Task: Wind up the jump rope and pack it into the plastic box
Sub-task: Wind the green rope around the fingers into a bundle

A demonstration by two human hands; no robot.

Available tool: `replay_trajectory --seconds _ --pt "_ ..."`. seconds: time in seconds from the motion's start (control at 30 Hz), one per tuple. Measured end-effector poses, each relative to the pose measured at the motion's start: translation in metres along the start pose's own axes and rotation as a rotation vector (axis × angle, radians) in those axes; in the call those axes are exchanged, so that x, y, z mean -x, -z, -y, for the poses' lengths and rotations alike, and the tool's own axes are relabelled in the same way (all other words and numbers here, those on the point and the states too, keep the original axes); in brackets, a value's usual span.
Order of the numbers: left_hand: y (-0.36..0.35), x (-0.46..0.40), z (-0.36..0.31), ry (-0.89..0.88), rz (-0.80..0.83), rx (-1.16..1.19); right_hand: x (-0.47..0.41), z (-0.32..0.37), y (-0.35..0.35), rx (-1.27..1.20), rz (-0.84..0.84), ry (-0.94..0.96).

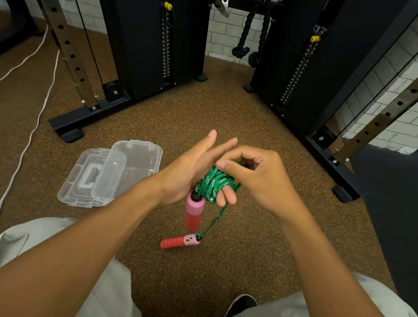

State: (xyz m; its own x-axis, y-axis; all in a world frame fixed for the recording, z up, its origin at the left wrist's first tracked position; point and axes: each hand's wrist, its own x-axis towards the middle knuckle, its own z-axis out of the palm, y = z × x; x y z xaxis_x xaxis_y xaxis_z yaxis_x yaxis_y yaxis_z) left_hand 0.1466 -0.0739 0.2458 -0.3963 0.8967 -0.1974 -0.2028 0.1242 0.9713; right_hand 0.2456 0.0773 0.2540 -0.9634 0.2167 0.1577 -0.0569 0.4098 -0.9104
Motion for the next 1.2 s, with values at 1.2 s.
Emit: replay_trajectory --seconds 1.2 --pt "0.005 -0.002 0.008 -0.072 -0.181 -0.507 0.001 0.001 -0.011 0.140 -0.031 -0.286"
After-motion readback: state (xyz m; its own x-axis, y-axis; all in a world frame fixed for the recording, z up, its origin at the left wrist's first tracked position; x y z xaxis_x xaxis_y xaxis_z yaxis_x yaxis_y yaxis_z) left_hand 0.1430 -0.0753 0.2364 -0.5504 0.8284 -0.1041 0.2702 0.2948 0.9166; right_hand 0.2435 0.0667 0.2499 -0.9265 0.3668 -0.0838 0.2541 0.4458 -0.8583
